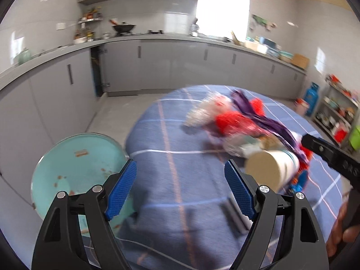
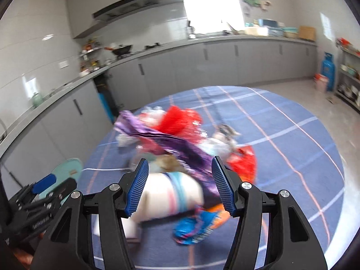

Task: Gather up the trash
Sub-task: 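Grasp the white sponge with the left tool while the right tool grasps the orange wrapper, then carry sponge and orange wrapper over the teal bin and release both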

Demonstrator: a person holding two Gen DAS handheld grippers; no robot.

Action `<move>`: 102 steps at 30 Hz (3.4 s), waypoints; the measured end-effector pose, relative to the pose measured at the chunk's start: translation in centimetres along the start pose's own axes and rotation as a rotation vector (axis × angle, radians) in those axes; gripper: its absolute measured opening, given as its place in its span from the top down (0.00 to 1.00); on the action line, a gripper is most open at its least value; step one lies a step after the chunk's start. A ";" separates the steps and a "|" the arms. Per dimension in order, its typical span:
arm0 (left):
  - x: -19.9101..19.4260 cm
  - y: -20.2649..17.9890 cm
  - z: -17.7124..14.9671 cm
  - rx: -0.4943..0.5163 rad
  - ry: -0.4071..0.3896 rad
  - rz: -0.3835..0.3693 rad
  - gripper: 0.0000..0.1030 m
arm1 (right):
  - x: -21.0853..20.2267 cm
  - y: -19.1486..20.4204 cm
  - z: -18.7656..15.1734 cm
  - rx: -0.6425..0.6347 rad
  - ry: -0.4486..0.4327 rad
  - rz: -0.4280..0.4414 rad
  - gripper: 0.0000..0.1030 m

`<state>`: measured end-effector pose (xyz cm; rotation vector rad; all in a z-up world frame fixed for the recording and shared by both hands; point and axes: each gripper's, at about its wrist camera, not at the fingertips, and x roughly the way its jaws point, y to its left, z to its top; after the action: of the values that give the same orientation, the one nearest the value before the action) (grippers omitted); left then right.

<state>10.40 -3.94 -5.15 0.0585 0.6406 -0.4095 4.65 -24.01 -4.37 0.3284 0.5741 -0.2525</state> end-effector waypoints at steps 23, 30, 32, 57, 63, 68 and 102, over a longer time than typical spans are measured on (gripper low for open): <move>3.5 -7.4 -3.9 0.130 0.184 -0.146 0.22 | 2.5 -5.6 -3.6 0.130 0.193 -0.067 0.56; 3.8 -6.5 -4.0 0.086 0.191 -0.171 0.24 | 3.4 -6.0 -3.4 0.179 0.224 -0.012 0.59; 3.6 -6.4 -4.1 0.091 0.186 -0.191 0.36 | 3.4 -6.2 -3.4 0.192 0.226 0.002 0.61; -0.9 -3.2 -1.6 0.017 0.011 -0.122 0.43 | -3.8 -6.3 -0.8 0.142 0.022 -0.084 0.99; -1.0 -3.3 -1.6 0.013 0.008 -0.118 0.43 | -3.6 -7.4 -1.0 0.199 0.036 -0.107 0.73; -0.9 -2.9 -1.6 0.003 0.007 -0.114 0.43 | -1.8 -8.1 -2.0 0.227 0.101 -0.118 0.55; -1.3 -0.9 -1.2 -0.045 -0.019 -0.067 0.42 | 2.6 -6.8 -3.5 0.213 0.243 -0.068 0.56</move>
<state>8.44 -4.13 -5.28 -0.0098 0.6342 -0.4594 2.88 -29.33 -10.18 0.5513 0.8013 -0.3429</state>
